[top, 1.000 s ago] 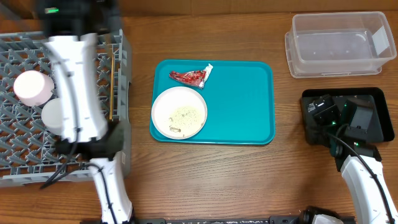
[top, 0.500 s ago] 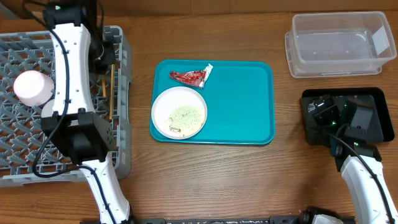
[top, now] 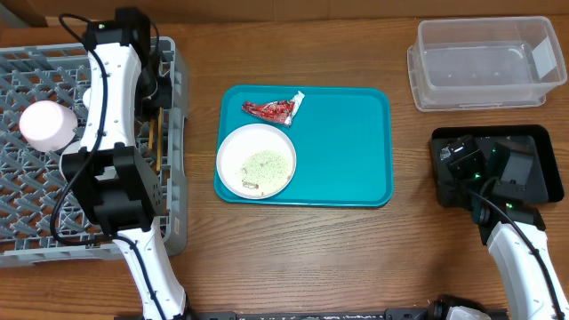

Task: Sort waste into correct bins and load items into the dishwasher
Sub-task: 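Insert the second chopstick into the rack and open the left gripper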

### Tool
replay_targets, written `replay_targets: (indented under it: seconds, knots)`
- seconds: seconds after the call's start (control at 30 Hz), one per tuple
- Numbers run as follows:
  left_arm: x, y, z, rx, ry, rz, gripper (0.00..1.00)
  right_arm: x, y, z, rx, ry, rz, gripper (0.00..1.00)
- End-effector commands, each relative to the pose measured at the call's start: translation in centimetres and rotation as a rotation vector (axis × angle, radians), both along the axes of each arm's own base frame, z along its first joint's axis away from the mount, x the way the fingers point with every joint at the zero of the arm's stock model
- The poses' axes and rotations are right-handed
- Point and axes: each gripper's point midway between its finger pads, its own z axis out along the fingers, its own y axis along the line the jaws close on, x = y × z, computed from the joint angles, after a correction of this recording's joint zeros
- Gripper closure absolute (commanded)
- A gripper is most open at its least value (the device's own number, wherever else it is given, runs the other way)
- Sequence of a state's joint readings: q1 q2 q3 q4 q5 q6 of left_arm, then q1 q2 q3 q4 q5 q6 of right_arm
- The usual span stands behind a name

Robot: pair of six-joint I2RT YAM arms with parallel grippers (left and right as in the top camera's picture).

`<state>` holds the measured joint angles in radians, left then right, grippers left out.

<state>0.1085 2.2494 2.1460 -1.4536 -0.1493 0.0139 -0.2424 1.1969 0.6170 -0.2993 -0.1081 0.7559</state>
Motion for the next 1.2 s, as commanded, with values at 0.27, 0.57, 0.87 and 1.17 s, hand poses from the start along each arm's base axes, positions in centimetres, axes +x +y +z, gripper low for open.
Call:
replay_targets:
  seconds: [0.27, 0.57, 0.87, 1.17]
  knots:
    - [-0.5, -0.1, -1.3, -0.015, 0.031, -0.056, 0.00, 0.7, -0.2, 1.4, -0.009, -0.040, -0.001, 0.00]
    - [0.5, -0.4, 3.8, -0.025, -0.073, 0.094, 0.00, 0.7, -0.2, 1.4, -0.009, -0.040, -0.001, 0.00]
    - [2.2, -8.0, 18.7, -0.377, -0.475, -0.021, 0.00, 0.7, -0.2, 1.4, -0.009, -0.040, -0.001, 0.00]
    - [-2.2, -20.9, 27.9, -0.967, -0.555, -0.325, 0.00, 0.7, -0.2, 1.4, -0.009, -0.040, -0.001, 0.00]
